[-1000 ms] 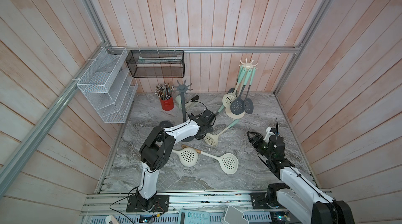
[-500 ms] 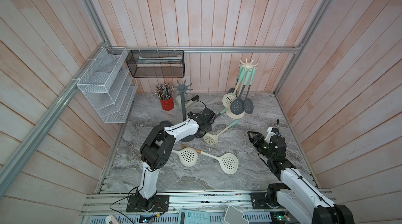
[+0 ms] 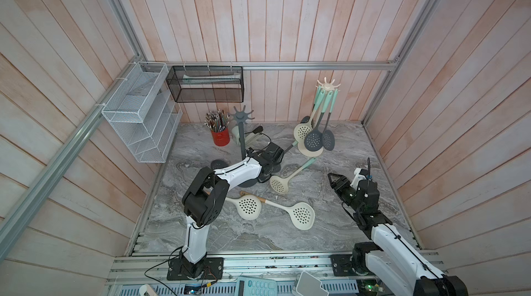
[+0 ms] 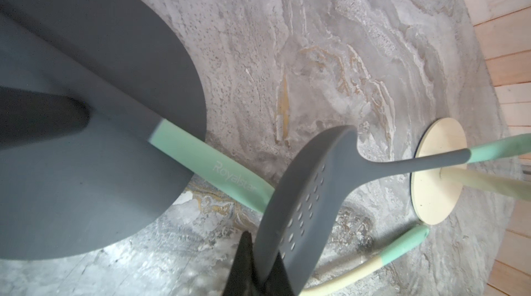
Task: Hang the skimmer on the kitchen utensil rack
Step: Pick up the skimmer from the center of the board.
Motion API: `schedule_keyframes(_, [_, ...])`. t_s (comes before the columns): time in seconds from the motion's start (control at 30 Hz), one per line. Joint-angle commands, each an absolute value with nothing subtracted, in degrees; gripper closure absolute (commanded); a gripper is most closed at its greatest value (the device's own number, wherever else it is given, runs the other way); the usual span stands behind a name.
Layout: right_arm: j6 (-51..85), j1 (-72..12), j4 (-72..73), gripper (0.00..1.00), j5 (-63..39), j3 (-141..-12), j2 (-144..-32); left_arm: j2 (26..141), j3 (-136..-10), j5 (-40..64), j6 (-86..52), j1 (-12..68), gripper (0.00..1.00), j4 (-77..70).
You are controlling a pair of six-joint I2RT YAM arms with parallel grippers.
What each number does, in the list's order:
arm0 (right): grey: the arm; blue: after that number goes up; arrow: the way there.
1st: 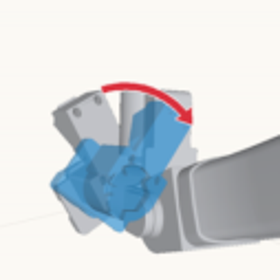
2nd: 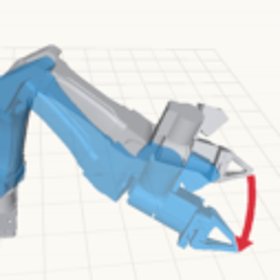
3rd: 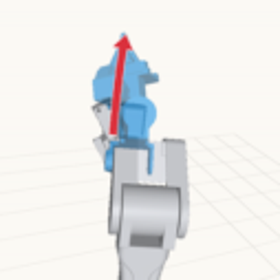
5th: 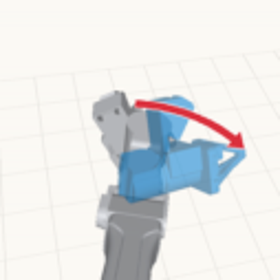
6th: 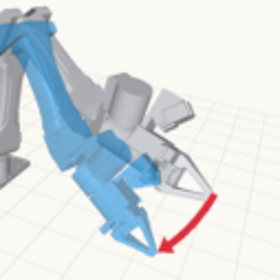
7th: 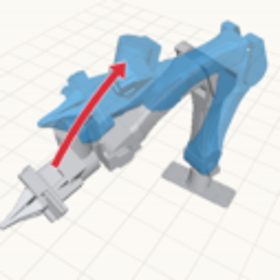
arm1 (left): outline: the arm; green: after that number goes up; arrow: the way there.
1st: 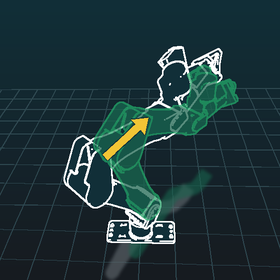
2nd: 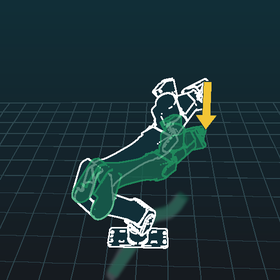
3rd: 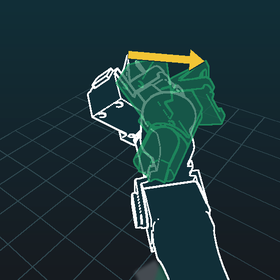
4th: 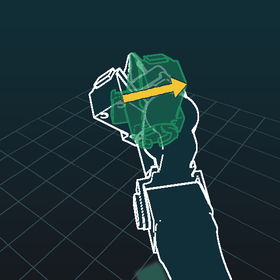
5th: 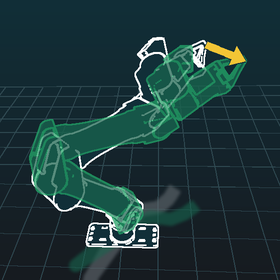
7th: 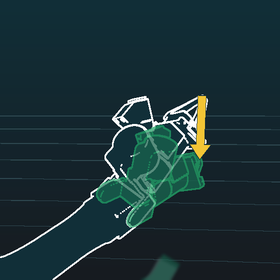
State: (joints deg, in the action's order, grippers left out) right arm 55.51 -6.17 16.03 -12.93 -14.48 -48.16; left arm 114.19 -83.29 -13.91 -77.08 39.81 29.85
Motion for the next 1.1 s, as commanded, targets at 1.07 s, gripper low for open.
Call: schedule_keyframes(1.07, [55.41,-5.87,9.69,0.39,-13.97,-12.77,-38.19,107.96,-79.3,-15.35,-84.7,46.05,0.98,40.89])
